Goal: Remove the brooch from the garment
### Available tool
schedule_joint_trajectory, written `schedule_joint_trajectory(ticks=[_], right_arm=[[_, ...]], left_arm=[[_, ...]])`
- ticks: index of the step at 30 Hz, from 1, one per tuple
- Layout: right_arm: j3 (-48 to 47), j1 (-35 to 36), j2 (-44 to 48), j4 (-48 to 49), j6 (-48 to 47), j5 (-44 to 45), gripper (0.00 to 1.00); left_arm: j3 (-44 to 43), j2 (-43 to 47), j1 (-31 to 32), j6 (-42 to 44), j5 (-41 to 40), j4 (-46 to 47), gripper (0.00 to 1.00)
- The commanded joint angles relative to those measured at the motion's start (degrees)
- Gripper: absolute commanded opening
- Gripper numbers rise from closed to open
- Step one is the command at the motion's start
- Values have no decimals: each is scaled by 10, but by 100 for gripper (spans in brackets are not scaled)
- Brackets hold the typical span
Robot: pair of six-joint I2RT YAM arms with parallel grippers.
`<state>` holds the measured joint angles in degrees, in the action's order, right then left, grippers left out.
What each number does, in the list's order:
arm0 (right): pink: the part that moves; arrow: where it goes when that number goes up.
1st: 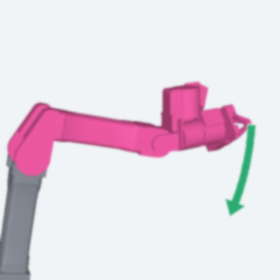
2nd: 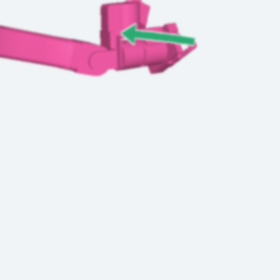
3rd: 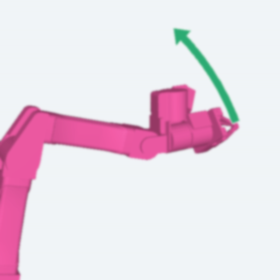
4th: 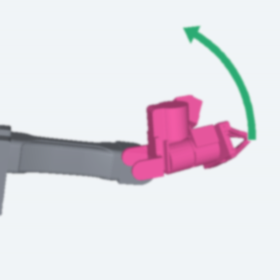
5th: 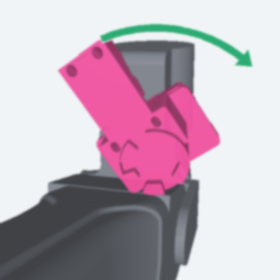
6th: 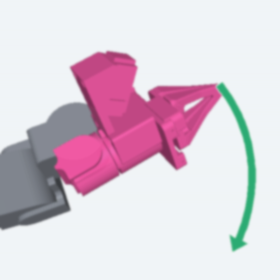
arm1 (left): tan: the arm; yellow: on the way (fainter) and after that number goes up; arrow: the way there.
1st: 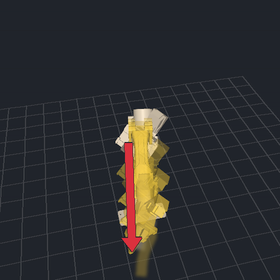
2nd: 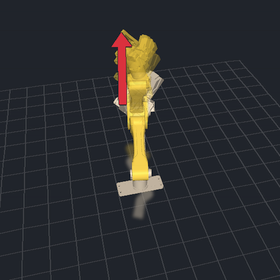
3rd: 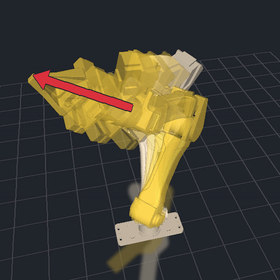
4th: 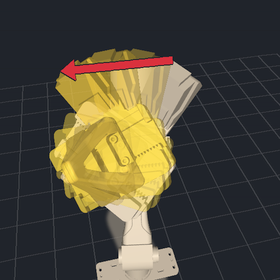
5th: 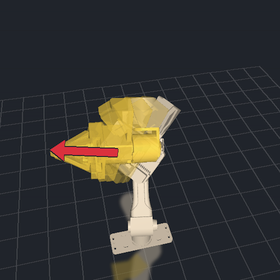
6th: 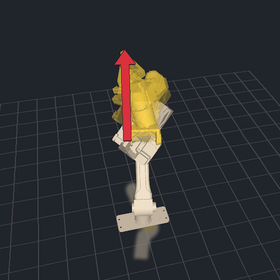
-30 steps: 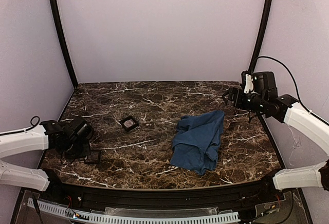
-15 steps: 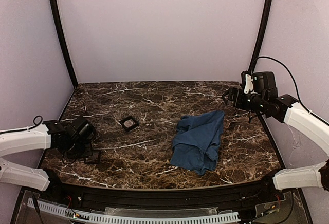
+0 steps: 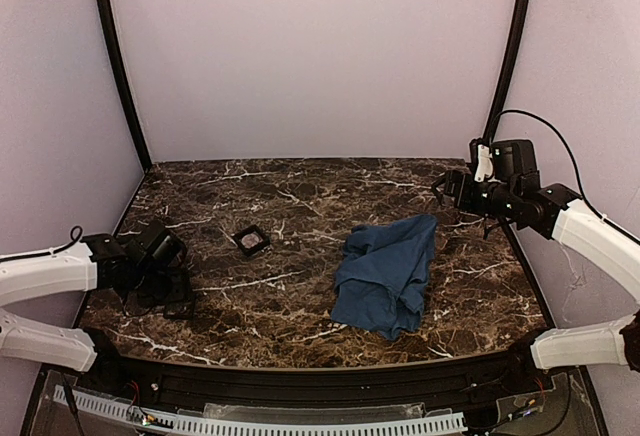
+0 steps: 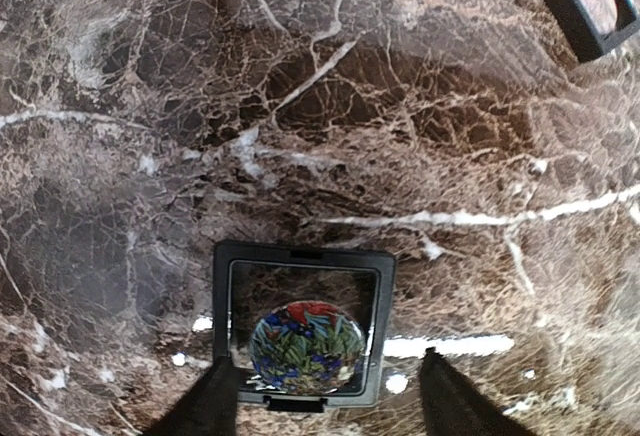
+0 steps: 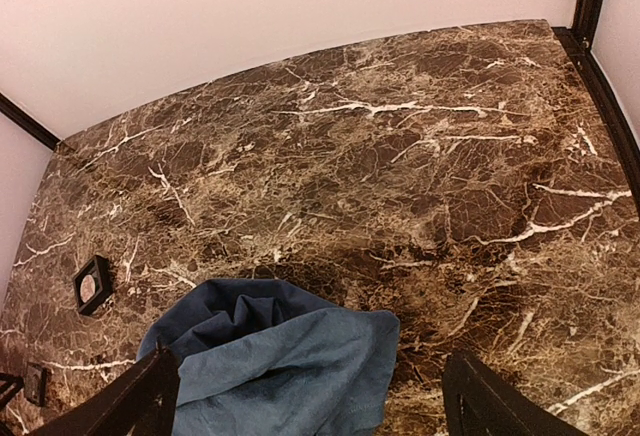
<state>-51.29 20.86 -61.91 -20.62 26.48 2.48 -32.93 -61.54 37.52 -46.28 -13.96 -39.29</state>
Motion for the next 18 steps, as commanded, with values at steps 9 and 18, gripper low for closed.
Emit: schedule_joint_trajectory(ticks=[9,18], right_arm=[[7,-6,-3,4,-6,-7,99],[0,-35,-18,7,-36,-14,99]], left_arm=[[-11,35,-2,49,-1,51,99],[-94,-56,-75,158,5,118,99]])
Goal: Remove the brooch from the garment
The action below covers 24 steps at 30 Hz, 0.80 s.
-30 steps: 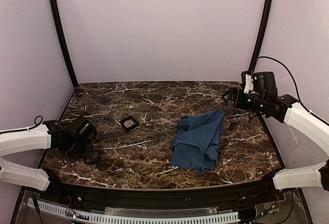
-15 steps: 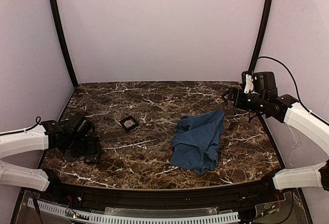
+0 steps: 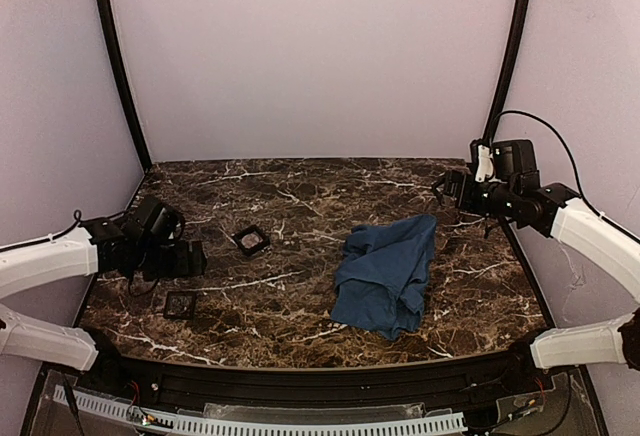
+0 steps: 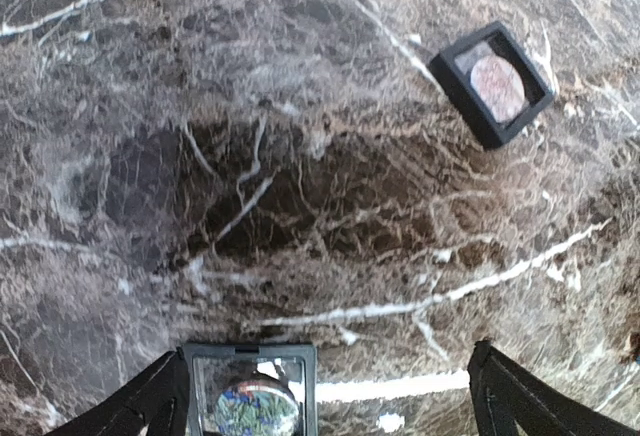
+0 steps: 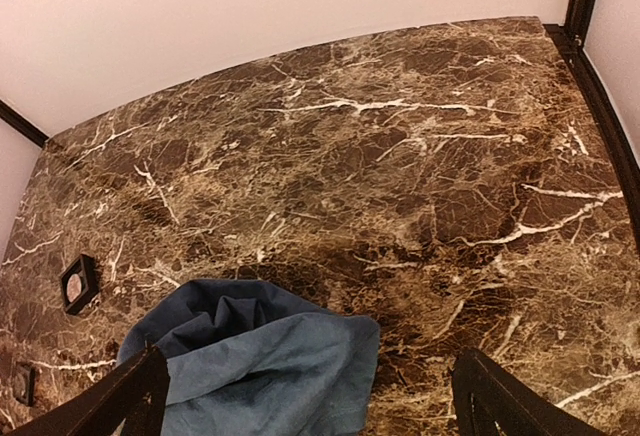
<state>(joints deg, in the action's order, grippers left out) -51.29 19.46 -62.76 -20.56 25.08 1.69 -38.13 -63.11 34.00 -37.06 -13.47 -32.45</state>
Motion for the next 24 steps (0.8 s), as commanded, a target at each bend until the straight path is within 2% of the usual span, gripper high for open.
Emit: schedule_joint_trajectory(ticks=[1,5,8,12,14,17,21,24], right_arm=[[-1,-28,-9,5,-25,-5,99],[5,-64,4,13,-42,3,98],[19,-89,22,33,-52,11,98],[58,-114,66,112,-59,17,99],[82,-116,87,154,-59,35,99],[136,-116,121,239,-72,84,99],[216,-116,149,352,-118,121,98],[274,-116,162,426,-145,128,99]], left_arm=[[-56,-49,-48,79,3,58,99],[-79,-88,-110,113,31,101,99],[-85,-98,-179,129,47,131,99],[-82,-87,-249,144,46,180,99],[-75,-69,-270,154,22,203,99],[-35,-33,-279,163,-82,245,99],[60,10,-279,181,-179,377,99],[122,26,-279,216,-212,471,99]])
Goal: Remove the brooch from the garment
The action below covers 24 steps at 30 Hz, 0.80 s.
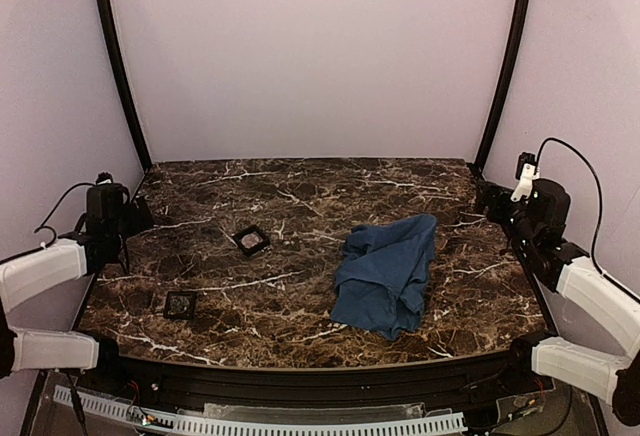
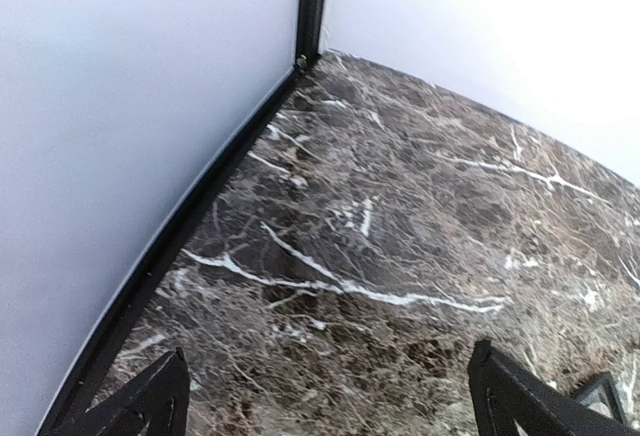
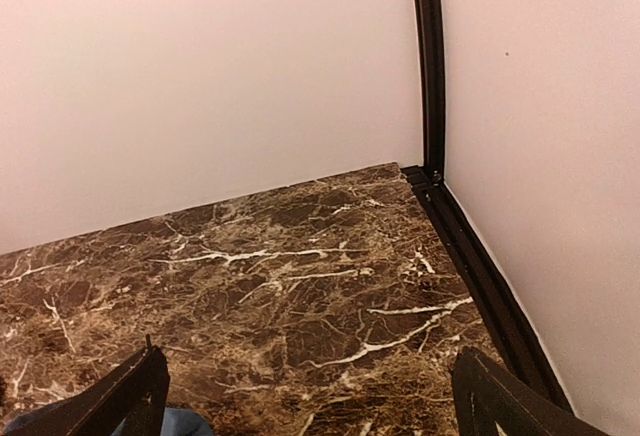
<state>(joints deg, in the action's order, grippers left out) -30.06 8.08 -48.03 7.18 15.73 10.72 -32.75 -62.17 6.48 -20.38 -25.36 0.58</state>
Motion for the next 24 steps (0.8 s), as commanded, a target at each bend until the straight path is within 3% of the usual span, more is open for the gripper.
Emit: schedule_joint_trajectory(ticks=[1,8,15,24], right_arm=[[83,-3,19,171,-60,39,99],[199,-3,47,285,-78,71,99],[257,-3,69,319,-79,81,99],[263,-3,83,321,-81,88,99]], left_arm=[[75,17,-3,56,-98,150,99],[126,23,-4,109,-101,218,99],[167,19,-3,118,-82,266,99],[175,7,-4,112,-90,281,100]])
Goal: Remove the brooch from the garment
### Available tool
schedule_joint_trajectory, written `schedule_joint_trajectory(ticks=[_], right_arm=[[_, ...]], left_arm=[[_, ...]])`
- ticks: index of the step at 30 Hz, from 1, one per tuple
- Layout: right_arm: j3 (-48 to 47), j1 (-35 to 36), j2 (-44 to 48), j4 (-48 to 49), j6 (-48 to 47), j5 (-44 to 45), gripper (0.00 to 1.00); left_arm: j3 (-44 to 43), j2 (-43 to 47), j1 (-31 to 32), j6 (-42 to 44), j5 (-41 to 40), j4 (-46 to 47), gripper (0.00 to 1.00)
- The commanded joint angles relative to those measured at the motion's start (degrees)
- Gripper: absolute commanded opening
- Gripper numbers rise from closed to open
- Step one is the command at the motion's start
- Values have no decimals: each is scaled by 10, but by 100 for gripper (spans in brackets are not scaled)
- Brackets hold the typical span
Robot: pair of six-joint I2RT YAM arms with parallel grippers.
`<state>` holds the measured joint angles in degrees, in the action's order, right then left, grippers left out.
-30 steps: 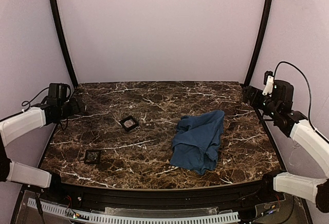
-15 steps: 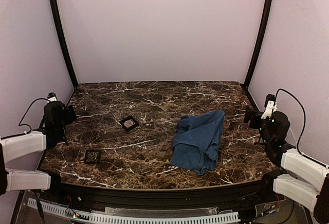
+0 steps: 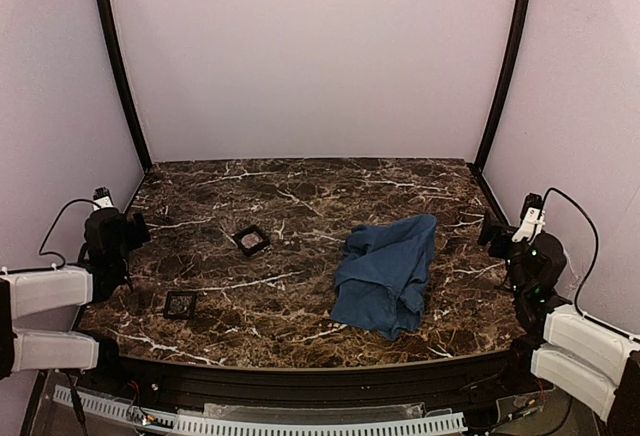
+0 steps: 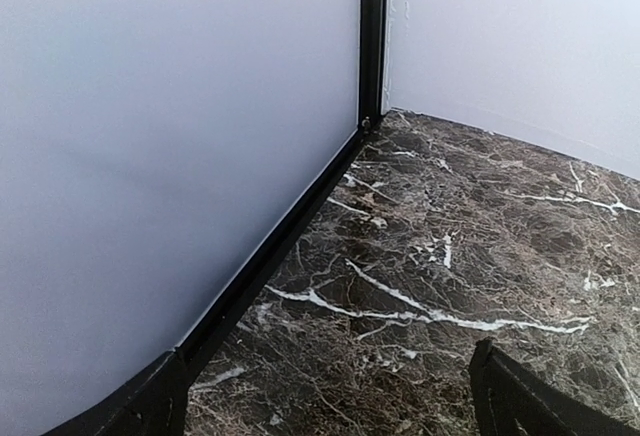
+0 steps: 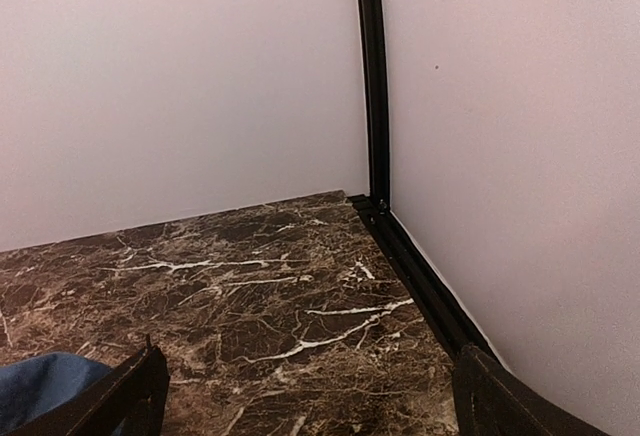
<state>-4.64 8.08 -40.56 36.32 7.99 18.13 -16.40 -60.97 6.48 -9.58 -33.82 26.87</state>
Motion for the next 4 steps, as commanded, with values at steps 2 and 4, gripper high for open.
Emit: schedule_joint_trajectory(ticks=[2,4], right_arm=[[9,-3,9,30,-3,15,99],[9,-3,6,32,-3,15,99]], left_arm=[[12,-5,-3,4,-4,20,100],[12,-4,-4,4,-5,22,100]])
